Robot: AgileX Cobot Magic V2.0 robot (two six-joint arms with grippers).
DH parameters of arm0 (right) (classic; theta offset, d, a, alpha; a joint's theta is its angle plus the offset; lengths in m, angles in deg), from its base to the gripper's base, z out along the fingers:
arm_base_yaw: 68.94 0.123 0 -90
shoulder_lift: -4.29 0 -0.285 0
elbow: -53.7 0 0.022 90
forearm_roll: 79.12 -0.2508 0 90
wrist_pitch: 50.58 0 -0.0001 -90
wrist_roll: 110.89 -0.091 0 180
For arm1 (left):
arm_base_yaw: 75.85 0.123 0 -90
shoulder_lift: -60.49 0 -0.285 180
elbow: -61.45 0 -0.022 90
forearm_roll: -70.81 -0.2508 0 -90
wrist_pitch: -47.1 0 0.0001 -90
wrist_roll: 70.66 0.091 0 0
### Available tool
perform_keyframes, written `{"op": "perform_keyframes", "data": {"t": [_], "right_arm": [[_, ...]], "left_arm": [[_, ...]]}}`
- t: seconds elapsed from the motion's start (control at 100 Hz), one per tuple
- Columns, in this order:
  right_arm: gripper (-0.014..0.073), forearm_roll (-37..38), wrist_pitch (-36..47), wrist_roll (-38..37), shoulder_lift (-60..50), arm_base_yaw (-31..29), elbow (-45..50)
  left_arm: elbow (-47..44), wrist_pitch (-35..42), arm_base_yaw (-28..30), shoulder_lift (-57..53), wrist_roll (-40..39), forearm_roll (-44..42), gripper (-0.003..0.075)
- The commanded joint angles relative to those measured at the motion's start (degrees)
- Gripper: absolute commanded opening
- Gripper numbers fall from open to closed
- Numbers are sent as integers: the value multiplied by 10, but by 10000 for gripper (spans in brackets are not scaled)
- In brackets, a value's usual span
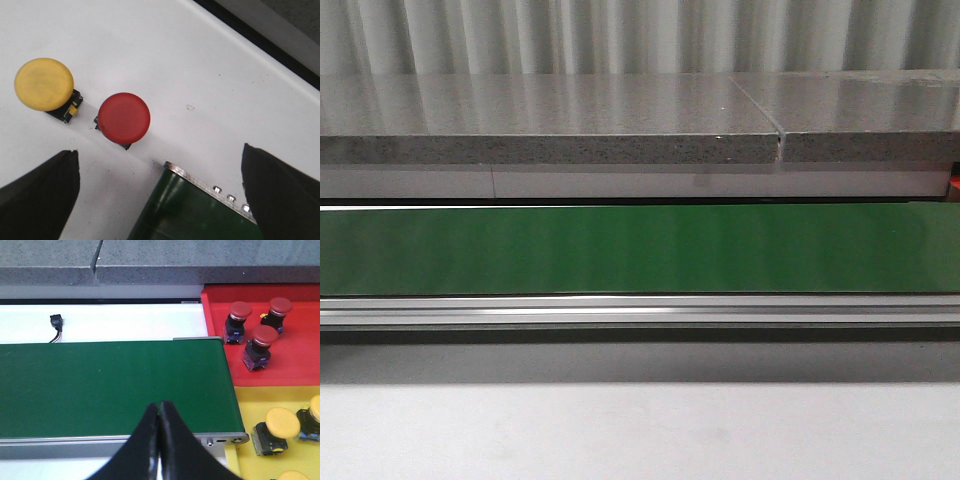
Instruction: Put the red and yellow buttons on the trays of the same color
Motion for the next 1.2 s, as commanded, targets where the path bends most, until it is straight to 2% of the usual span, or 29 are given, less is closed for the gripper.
{"op": "perform_keyframes", "data": {"t": [0.0,0.81,0.88,0.95,1.19], "right_arm": [[-67,6,43,4,0,2,-14],[-67,6,43,4,0,2,-14],[-67,6,43,4,0,2,-14],[-67,6,43,4,0,2,-14],[-67,6,43,4,0,2,-14]], "left_arm": [[33,14,9,-3,-8,2,617],[98,10,28,115,-8,15,604],[98,7,28,116,-8,18,561],[98,5,28,116,-8,21,480],[98,-18,27,110,-8,38,35]]}}
